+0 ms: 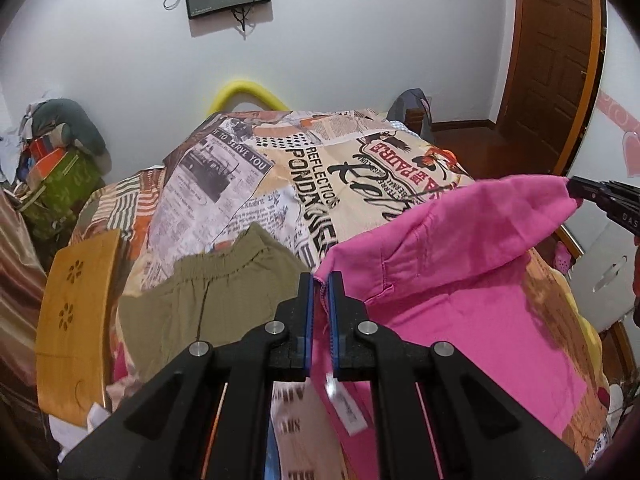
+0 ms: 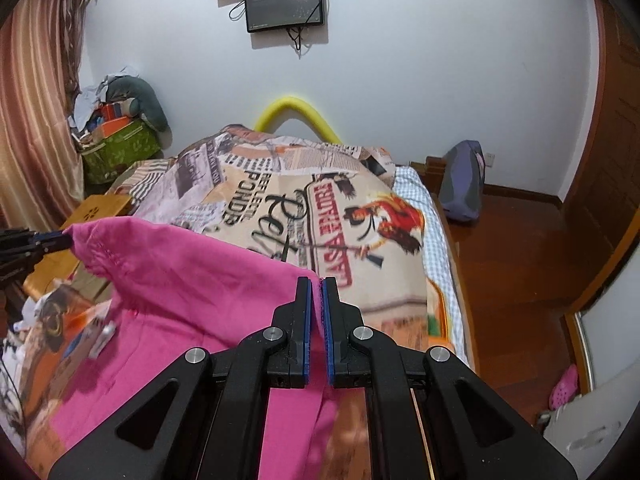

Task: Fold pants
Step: 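Carry the lifted pants edge over the other half and lay it down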

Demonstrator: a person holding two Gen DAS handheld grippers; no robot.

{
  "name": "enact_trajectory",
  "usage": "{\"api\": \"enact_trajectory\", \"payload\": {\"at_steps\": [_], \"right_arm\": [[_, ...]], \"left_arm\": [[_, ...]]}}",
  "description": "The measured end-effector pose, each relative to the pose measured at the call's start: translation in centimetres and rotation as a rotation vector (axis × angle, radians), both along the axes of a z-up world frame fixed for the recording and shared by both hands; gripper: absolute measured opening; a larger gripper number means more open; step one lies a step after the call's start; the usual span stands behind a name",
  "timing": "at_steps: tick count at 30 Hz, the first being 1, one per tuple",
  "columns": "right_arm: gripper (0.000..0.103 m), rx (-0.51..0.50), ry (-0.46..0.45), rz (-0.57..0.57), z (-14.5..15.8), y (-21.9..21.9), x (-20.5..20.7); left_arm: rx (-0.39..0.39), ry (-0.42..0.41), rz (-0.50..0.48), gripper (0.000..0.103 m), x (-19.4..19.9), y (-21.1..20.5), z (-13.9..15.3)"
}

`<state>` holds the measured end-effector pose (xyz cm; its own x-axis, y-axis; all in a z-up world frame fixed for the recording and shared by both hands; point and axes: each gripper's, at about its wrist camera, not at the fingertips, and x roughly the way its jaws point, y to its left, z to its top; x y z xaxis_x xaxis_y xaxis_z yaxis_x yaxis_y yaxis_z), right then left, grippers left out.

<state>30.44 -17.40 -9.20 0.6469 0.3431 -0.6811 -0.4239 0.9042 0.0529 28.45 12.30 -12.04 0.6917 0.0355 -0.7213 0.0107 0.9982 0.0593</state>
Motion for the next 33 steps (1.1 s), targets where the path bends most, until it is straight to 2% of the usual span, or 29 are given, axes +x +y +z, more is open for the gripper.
{"api": "enact_trajectory", "payload": {"at_steps": [5, 8, 13, 25, 29, 33], "right_arm": [[0.005, -0.001, 0.020, 0.008, -0.5, -0.5, -3.2], [0.005, -0.006, 0.027, 0.012, -1.0, -0.6, -5.1], [0.005, -0.013, 0.059, 0.016, -3.0, -0.8, -8.2], [0.005, -0.043, 0.181, 0.019, -8.5, -2.1, -12.6], [0.005, -0.038, 0.209, 0.007, -9.2, -3.0, -13.6], [0.008, -0.066, 0.202, -0.010, -8.9, -3.4, -14.5]], "left_arm": [[-0.003, 0.005, -0.002, 0.006, -3.5, -0.5, -0.5], [0.022, 0.014, -0.009, 0.006, -5.9, -1.1, -1.5], [0.029, 0.033, -0.020, 0.006, -9.0, -1.8, -3.0], [-0.007, 0.176, -0.022, 0.005, -13.7, -2.7, -9.2], [-0.012, 0.201, -0.021, 0.005, -14.9, -2.7, -10.0], [0.008, 0.175, -0.024, 0.005, -16.0, -3.1, -9.1]]}}
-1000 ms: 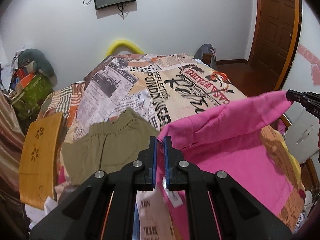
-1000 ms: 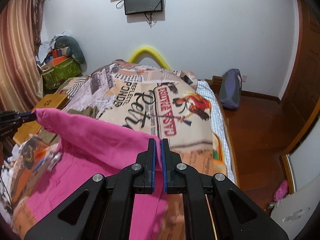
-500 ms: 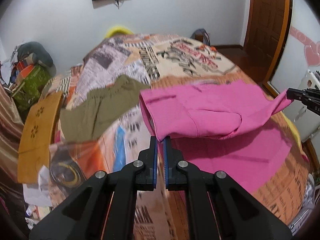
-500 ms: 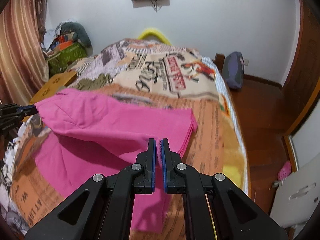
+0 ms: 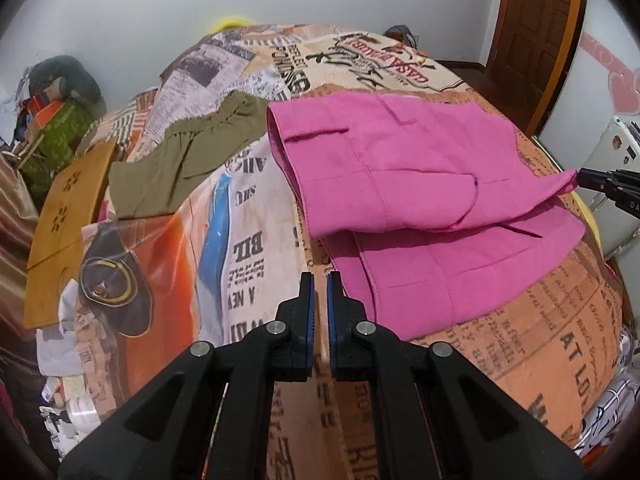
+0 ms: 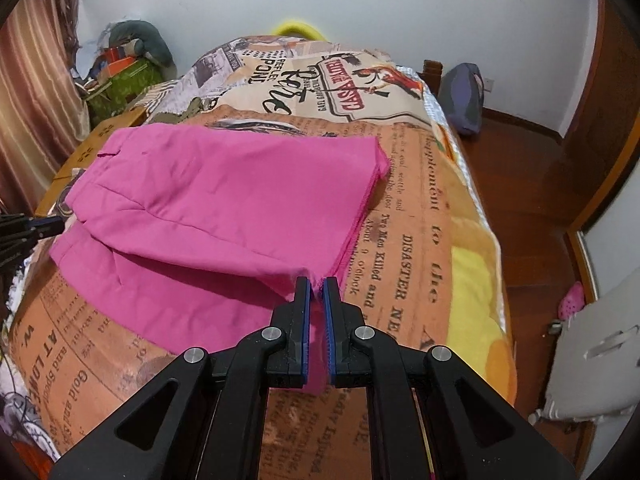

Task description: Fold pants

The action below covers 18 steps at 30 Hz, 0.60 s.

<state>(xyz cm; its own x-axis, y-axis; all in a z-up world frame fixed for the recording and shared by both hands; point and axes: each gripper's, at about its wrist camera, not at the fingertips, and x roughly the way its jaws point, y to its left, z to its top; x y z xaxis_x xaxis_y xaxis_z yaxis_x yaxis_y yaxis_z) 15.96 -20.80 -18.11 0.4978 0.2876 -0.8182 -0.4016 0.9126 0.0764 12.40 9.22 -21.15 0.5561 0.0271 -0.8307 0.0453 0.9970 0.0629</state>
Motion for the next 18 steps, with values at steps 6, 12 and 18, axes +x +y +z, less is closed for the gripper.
{"api": "enact_trajectory", "payload": {"at_steps": [6, 12, 18], "right_arm": [[0.031, -0.017, -0.107, 0.047, 3.1, 1.3, -1.3], [0.040, -0.012, -0.150, 0.166, 3.7, 4.9, -2.3], [0.040, -0.015, -0.067, 0.255, 0.7, 7.9, -2.2]], "left_arm": [[0.000, -0.061, -0.053, 0.006, -0.1, -1.7, 2.8], [-0.018, -0.083, -0.135, 0.010, 1.1, -5.1, 3.9], [-0.043, -0.057, -0.183, 0.024, 2.0, -7.4, 3.2]]}}
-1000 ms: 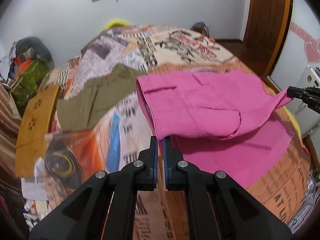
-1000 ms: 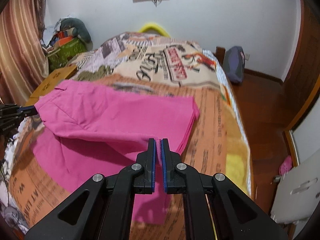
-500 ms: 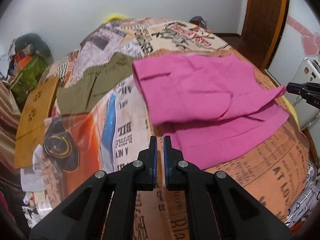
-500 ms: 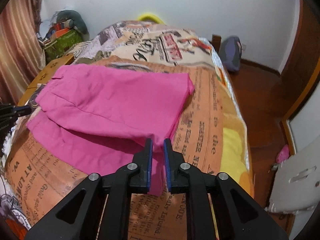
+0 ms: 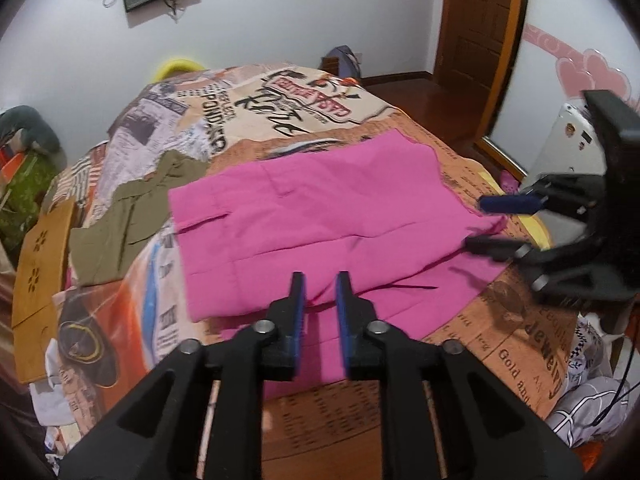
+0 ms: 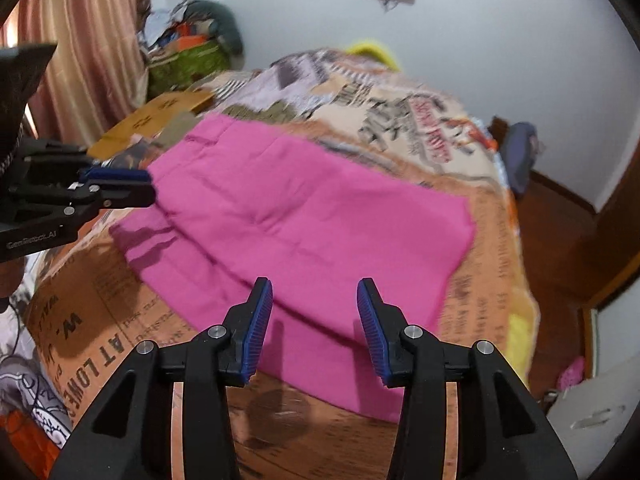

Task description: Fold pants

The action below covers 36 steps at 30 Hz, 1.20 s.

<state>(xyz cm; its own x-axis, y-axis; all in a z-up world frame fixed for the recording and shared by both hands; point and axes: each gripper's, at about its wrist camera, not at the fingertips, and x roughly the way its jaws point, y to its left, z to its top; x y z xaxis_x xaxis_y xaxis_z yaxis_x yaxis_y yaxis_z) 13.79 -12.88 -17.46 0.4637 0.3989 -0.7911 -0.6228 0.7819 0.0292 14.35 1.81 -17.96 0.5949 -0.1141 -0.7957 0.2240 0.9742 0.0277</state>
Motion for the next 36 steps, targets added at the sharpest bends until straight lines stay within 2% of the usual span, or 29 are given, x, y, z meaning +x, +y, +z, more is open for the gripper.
{"api": "enact_trajectory", "payload": {"at_steps": [2, 4, 8, 14, 16, 18, 23, 27, 29, 30, 32, 36], "right_arm": [[0.040, -0.007, 0.027, 0.015, -1.0, 0.6, 0.0], [0.040, -0.015, 0.054, 0.029, -1.8, 1.1, 0.1], [0.040, -0.019, 0.051, 0.044, -2.5, 1.6, 0.5], [0.039, -0.010, 0.030, 0.077, -2.9, 2.1, 1.0], [0.024, -0.003, 0.029, 0.086, -2.9, 2.2, 1.1], [0.018, 0.002, 0.036, 0.086, -2.9, 2.2, 1.5], [0.011, 0.063, 0.034, 0.057, -2.3, 1.6, 2.1], [0.009, 0.100, 0.027, 0.040, -1.7, 1.3, 2.5], [0.009, 0.099, 0.017, 0.038, -1.6, 1.3, 2.5], [0.008, 0.095, 0.015, 0.040, -1.6, 1.4, 2.5], [0.008, 0.094, 0.015, 0.043, -1.6, 1.2, 2.5], [0.008, 0.101, 0.016, 0.041, -1.2, 0.6, 2.2]], "left_arm": [[0.008, 0.006, -0.005, 0.045, 0.1, -0.4, -0.5], [0.016, 0.008, -0.008, 0.048, 0.0, -0.6, -0.9], [0.035, 0.030, -0.011, 0.049, 0.3, -1.0, -1.8], [0.015, 0.035, -0.030, 0.049, 0.7, -1.3, -2.1], [-0.004, 0.041, -0.059, 0.049, 0.8, -1.6, -2.2], [0.011, 0.043, -0.086, 0.049, 0.9, -2.2, -2.5], [0.095, 0.044, -0.098, 0.049, 1.9, -3.3, -3.6], [0.126, 0.041, -0.086, 0.049, 2.7, -3.4, -4.0], [0.146, 0.031, -0.062, 0.039, 3.2, -3.3, -4.0], [0.143, 0.035, -0.055, 0.030, 3.3, -3.1, -3.9], [0.117, 0.034, -0.046, 0.018, 3.3, -2.7, -3.5], [0.098, 0.016, -0.060, 0.012, 2.5, -2.9, -2.7]]}}
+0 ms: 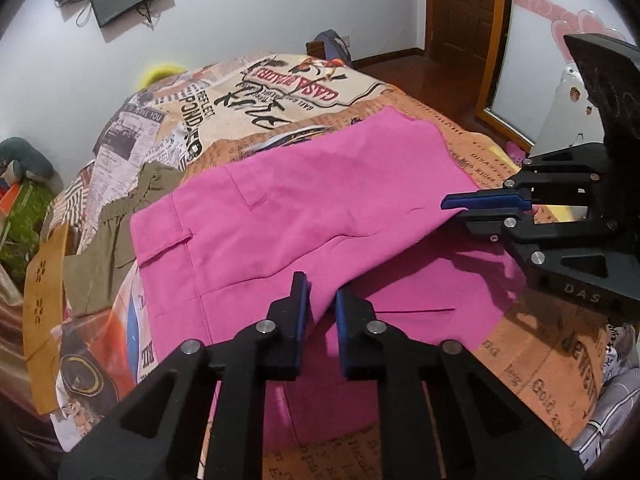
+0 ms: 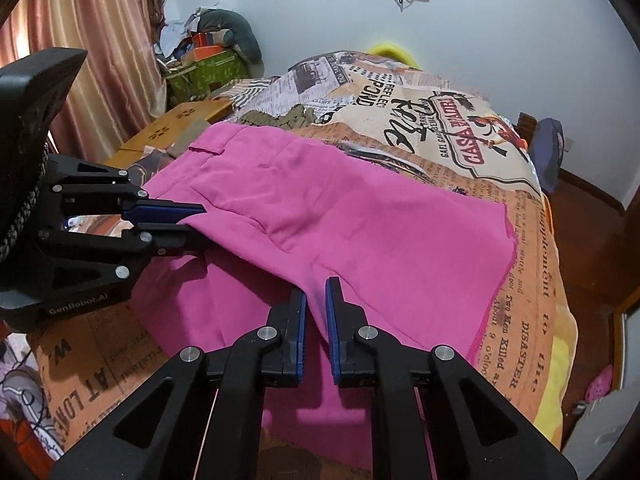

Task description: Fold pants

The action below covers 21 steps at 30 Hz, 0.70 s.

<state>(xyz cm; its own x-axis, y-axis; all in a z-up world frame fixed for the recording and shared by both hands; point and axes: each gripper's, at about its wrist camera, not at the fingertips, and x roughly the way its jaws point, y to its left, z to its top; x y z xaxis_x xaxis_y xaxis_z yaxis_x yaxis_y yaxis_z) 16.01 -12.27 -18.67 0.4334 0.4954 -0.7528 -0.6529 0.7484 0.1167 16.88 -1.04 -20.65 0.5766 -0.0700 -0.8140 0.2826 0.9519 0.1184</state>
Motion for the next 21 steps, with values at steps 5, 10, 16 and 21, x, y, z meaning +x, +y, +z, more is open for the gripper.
{"api": "enact_trajectory", "payload": {"at_steps": [5, 10, 16, 21], "right_arm": [[0.008, -0.003, -0.010, 0.000, 0.6, -0.9, -1.2], [0.008, -0.019, -0.018, 0.005, 1.0, -1.5, -2.8], [0.008, -0.031, 0.000, 0.008, 0.4, -1.9, -3.9], [0.008, -0.025, 0.025, -0.001, -0.1, -2.1, -4.6]], "left_arm": [[0.005, -0.002, -0.024, 0.011, -1.5, -1.0, 0.3], [0.006, -0.007, -0.039, 0.011, -3.1, -2.0, 0.5], [0.000, 0.012, -0.028, 0.011, -3.9, -2.0, -0.1], [-0.016, 0.026, -0.013, 0.011, -4.4, -1.7, -0.6]]}}
